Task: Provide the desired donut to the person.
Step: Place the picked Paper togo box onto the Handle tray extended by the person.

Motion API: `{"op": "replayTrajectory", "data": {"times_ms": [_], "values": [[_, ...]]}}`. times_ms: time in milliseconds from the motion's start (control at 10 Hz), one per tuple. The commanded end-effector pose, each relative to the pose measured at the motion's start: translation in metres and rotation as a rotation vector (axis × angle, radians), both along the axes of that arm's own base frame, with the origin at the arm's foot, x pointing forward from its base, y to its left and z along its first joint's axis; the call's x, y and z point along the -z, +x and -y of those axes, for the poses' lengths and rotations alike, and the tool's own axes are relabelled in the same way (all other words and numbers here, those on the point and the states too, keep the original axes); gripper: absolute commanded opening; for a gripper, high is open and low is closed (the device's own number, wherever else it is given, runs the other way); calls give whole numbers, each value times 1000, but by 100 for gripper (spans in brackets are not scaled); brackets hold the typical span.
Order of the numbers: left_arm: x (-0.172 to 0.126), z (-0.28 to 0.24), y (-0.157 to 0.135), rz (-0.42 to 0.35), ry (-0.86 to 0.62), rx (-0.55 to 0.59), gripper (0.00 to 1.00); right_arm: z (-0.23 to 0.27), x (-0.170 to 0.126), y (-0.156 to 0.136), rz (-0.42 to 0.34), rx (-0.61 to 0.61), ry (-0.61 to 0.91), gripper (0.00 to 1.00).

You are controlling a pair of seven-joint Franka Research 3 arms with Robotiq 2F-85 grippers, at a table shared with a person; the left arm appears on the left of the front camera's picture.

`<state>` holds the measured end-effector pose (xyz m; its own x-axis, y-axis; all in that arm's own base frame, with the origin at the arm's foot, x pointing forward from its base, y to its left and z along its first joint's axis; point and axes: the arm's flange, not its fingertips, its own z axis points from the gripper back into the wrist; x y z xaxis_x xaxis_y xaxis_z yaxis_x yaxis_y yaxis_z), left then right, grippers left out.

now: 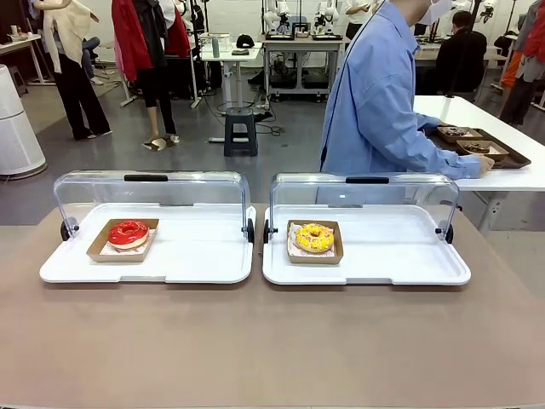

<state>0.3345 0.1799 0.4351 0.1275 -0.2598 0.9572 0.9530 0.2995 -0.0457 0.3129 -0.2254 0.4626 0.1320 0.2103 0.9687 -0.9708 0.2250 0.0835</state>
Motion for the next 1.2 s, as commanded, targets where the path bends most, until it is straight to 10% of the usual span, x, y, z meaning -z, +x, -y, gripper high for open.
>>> {"op": "replayTrajectory", "data": {"times_ms": [0, 1100], "values": [[0, -1, 0, 7, -2, -6, 100, 0, 1, -1, 7, -7, 5, 100], [0, -1, 0, 7, -2, -6, 100, 0, 1, -1, 7, -7, 5, 100]]}}
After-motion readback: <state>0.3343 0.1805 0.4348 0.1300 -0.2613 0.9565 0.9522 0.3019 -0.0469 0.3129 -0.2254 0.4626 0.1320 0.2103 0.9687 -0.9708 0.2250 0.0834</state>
